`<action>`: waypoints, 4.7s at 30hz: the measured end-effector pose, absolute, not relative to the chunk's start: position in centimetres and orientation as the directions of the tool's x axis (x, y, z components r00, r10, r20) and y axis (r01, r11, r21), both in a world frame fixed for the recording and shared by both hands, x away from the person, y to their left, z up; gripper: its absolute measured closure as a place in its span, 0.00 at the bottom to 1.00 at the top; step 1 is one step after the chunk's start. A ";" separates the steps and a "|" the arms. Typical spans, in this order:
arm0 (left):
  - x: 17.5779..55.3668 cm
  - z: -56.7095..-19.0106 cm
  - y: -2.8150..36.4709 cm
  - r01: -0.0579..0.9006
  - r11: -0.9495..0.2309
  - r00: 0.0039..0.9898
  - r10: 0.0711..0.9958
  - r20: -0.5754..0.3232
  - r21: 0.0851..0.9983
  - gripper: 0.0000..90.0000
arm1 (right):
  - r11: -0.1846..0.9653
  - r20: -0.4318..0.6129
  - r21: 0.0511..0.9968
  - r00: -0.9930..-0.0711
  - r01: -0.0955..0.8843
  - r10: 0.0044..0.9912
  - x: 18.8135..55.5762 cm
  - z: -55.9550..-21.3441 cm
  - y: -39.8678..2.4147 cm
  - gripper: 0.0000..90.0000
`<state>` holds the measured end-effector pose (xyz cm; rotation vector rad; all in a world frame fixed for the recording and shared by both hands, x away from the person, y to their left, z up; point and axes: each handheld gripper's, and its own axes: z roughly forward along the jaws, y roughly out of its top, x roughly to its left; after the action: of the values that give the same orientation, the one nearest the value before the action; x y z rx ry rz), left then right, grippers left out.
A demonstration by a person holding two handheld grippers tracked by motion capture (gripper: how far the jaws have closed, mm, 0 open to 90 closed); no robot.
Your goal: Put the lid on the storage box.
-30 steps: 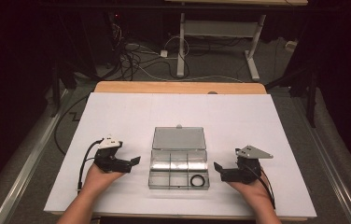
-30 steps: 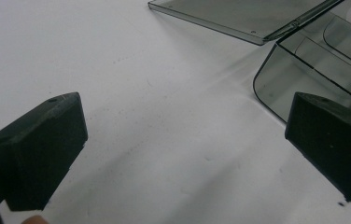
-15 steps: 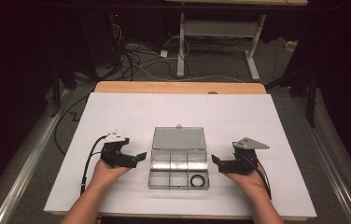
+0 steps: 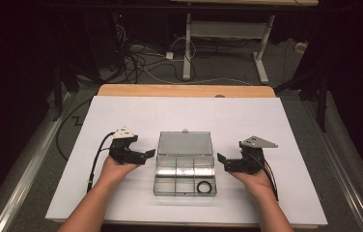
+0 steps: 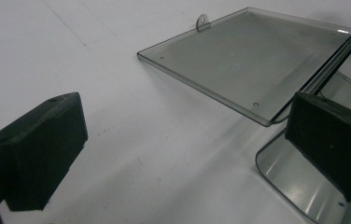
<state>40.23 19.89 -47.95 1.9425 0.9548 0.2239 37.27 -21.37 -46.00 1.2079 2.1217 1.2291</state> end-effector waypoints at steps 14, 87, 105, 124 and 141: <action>42.2 -47.3 18.3 0.532 -0.262 0.686 0.691 -0.228 0.805 0.00 | 0.234 0.102 0.835 -0.558 0.498 0.824 39.9 -45.3 -19.2 0.01; 43.8 -49.1 16.1 0.568 -0.265 0.685 0.676 -0.270 0.779 0.00 | 0.160 0.391 0.667 -0.525 0.728 0.756 43.4 -47.8 -16.2 0.29; 43.3 -48.0 16.5 0.567 -0.257 0.691 0.665 -0.282 0.783 0.12 | 0.185 0.256 0.776 -0.570 0.602 0.781 42.3 -46.6 -16.4 0.47; 42.2 -47.3 16.0 0.501 -0.276 0.753 0.606 -0.256 0.820 0.46 | 0.222 0.135 0.842 -0.589 0.492 0.796 40.9 -45.3 -16.6 0.62; 41.2 -46.5 16.8 0.451 -0.268 0.771 0.598 -0.220 0.851 0.64 | 0.259 0.061 0.868 -0.608 0.424 0.791 39.5 -43.9 -17.7 0.79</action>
<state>41.23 16.79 -46.48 1.9118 0.7975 0.1748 39.47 -17.65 -43.92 1.1067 2.1489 1.2946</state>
